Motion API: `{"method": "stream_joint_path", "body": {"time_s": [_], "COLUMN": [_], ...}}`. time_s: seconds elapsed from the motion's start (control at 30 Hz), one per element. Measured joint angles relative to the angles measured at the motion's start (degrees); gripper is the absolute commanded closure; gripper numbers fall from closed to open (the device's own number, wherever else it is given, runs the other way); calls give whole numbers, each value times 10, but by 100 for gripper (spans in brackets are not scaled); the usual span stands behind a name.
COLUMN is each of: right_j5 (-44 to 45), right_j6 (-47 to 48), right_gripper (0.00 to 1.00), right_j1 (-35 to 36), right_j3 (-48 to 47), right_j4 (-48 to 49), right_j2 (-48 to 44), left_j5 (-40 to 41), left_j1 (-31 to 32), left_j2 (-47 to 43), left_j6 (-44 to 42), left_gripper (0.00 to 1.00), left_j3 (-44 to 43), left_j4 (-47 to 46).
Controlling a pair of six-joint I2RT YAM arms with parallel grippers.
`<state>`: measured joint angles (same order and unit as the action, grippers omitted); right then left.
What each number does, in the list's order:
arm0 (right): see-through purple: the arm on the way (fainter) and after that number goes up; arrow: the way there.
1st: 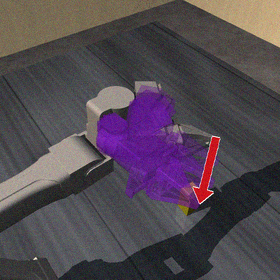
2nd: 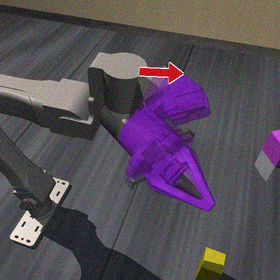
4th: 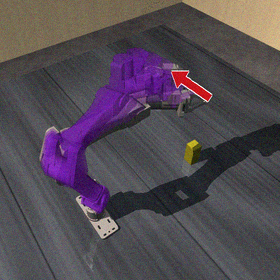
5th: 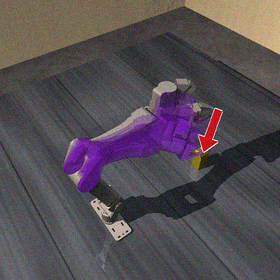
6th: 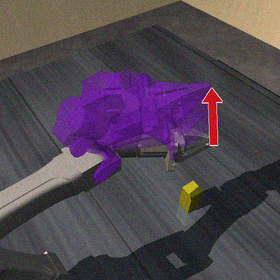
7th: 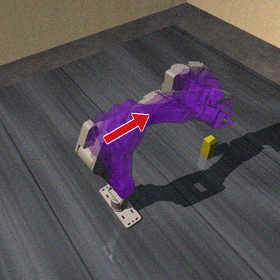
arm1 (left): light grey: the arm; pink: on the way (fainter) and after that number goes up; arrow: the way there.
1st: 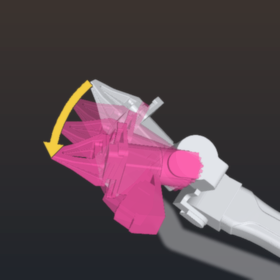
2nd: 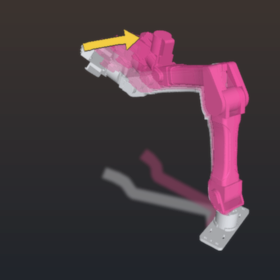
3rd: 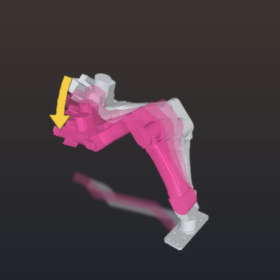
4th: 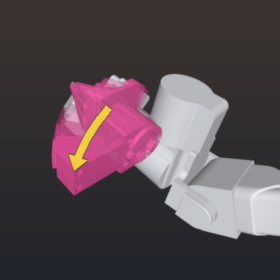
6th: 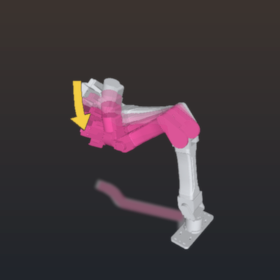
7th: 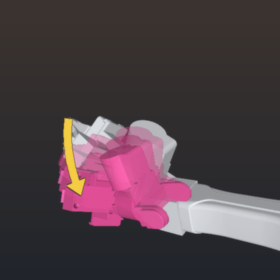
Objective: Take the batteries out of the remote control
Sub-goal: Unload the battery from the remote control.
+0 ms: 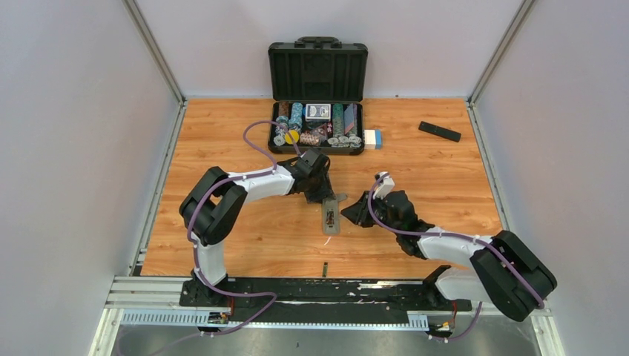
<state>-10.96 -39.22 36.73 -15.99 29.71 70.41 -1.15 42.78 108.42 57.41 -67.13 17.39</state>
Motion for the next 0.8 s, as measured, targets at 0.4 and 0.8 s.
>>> {"method": "stream_joint_path", "body": {"time_s": [0.4,0.8], "right_j5": [-11,-11], "right_j6": [-20,11], "right_gripper": [100,100], "right_j1": [-3,-1], "right_j3": [2,-10], "right_j4": [40,-3], "right_j2": [29,-3], "left_j5": [-6,-13], "left_j1": [0,0], "left_j2": [1,3], "left_j6": [-5,-8], "left_gripper": [83,81], "left_j3": [0,5], "left_j4": [-6,-21]}}
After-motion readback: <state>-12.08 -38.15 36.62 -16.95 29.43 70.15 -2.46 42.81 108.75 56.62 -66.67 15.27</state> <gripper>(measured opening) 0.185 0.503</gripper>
